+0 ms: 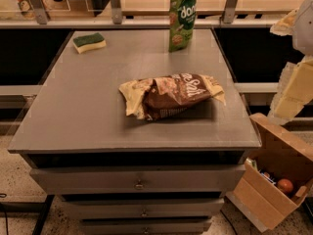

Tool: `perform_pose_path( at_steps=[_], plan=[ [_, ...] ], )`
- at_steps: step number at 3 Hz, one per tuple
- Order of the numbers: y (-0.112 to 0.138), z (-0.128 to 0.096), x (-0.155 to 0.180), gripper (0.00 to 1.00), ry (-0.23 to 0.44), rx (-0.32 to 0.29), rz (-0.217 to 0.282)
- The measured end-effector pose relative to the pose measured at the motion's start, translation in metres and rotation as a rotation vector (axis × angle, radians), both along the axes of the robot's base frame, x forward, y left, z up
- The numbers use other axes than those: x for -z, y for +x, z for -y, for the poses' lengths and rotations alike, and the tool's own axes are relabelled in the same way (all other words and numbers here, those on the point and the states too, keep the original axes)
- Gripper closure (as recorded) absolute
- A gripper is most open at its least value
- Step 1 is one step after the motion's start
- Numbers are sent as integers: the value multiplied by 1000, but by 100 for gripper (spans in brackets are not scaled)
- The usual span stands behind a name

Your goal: Move green rice chip bag near brown chip bag

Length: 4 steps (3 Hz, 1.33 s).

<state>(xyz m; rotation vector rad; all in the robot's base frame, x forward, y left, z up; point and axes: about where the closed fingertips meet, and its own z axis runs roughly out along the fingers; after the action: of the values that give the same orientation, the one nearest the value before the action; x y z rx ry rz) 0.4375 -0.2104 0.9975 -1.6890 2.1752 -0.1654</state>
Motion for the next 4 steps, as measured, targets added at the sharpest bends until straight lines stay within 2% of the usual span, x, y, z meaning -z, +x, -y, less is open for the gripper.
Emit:
perform_pose_path(
  at_steps=[1,2,3,4],
  plan=[
    [0,0,0,0,0,0,0],
    [16,-5,-4,0,28,-17,26],
    [46,-13,-9,0,79,-30,70],
    [85,-28,-25,0,119,-70,128]
  ],
)
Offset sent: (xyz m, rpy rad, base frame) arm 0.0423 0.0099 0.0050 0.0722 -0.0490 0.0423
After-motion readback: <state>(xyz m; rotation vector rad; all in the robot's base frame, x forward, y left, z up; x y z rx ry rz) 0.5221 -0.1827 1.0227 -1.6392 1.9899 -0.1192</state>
